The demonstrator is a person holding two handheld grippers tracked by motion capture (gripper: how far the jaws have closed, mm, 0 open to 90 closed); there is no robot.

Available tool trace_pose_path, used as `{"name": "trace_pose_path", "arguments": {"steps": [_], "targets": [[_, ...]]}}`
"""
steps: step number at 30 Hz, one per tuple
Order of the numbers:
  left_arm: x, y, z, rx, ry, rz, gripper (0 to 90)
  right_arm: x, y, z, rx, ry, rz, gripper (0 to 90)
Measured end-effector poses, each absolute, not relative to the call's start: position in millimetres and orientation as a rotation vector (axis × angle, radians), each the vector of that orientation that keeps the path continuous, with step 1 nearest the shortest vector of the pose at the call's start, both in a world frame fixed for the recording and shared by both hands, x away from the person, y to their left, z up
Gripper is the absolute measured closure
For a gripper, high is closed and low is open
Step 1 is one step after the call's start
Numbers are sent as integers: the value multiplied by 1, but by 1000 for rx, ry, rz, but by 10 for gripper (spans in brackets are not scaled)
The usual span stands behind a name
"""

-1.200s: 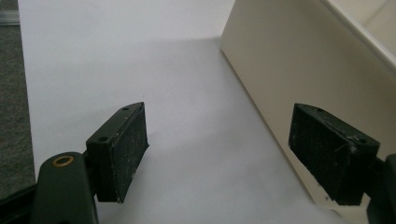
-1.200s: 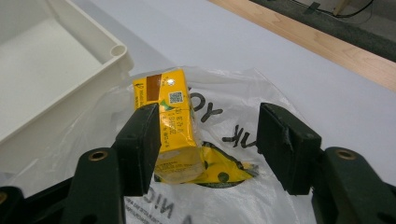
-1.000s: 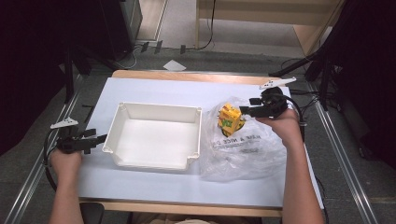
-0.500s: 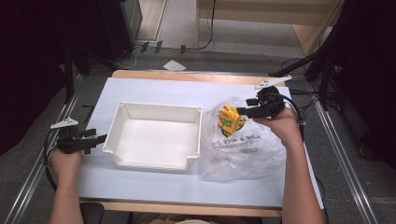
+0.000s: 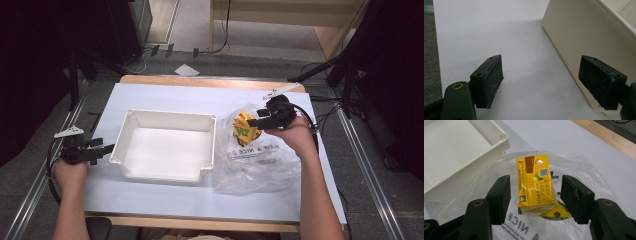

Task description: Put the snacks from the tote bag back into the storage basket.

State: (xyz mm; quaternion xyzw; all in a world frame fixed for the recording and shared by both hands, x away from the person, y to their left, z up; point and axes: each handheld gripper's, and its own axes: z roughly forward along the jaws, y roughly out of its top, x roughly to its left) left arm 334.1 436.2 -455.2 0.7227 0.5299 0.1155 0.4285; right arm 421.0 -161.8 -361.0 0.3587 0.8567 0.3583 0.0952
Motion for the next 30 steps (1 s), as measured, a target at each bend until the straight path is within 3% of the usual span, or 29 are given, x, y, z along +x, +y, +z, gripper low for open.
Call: {"name": "trace_pose_path", "arguments": {"steps": [30], "targets": [[334,436,-456,1813,1323,284,209,442,-143,-398,1094,2645,970,409]]}}
